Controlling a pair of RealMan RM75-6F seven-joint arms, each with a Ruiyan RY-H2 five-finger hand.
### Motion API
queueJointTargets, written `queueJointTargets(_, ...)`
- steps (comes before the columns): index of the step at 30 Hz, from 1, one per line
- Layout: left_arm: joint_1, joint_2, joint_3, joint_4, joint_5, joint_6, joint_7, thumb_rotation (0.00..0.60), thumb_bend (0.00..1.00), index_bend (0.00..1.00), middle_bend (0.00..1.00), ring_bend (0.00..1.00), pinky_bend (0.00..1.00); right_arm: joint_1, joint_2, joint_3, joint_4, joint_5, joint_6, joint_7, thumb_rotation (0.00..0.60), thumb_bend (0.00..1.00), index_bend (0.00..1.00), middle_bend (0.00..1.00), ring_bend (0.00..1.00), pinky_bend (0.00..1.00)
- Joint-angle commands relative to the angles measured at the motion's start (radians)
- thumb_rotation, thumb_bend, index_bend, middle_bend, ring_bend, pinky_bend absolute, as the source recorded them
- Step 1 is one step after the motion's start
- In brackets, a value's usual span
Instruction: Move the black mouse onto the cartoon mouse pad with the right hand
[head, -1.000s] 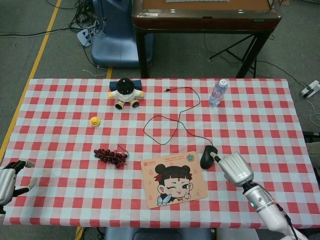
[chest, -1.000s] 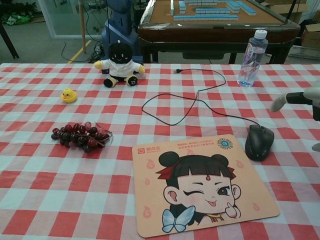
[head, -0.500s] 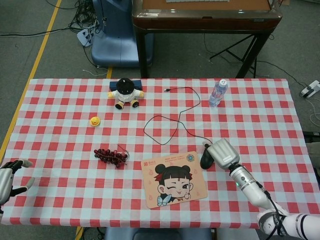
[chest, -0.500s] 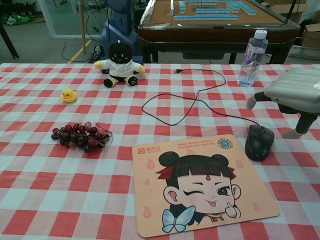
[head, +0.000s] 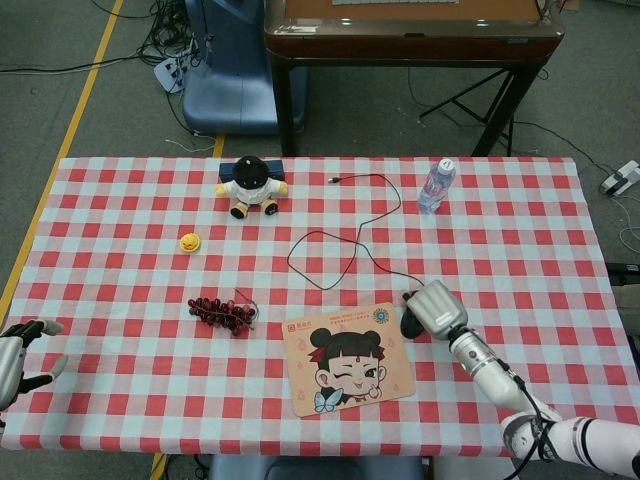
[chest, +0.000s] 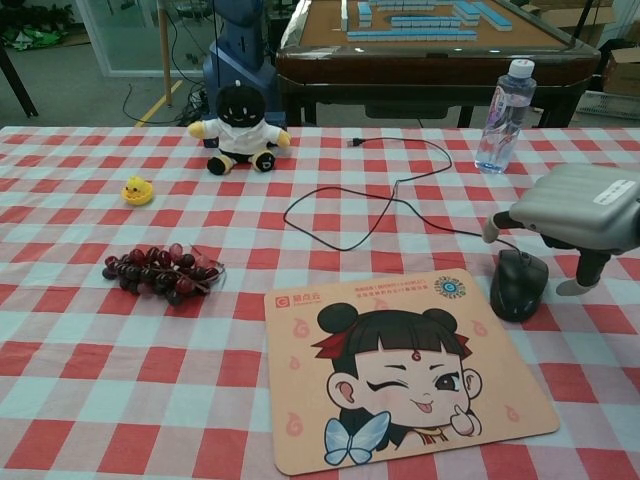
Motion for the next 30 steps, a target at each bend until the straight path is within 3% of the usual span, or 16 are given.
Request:
queueJointTargets(1,0.000,0.000,0.000,0.000,0.000,-0.001,0.000,0.600,0.29,0.48,0.42,0.39,0.63,0.007,-0.009,-0.007,0.010,0.009,0.002,-0.008,0.600,0.00,0.22,1.00,0.99,1.00)
queueJointTargets(13,0.000,0.004,0.000,-0.002,-0.005,-0.006,-0.005,0.600,0.29,0.48,0.42,0.39,0.63,0.036,-0.055,-0.031,0.056,0.040,0.000,-0.015,0.600,0.00,0.23,1.00,0.99,1.00)
queueJointTargets(30,0.002,0.006,0.000,-0.005,-0.009,-0.008,-0.002,0.600,0.29,0.48,0.42,0.39,0.63,0.050,-0.071,-0.046,0.079,0.057,0.030,-0.008,0.600,0.00,0.44,1.00,0.99,1.00)
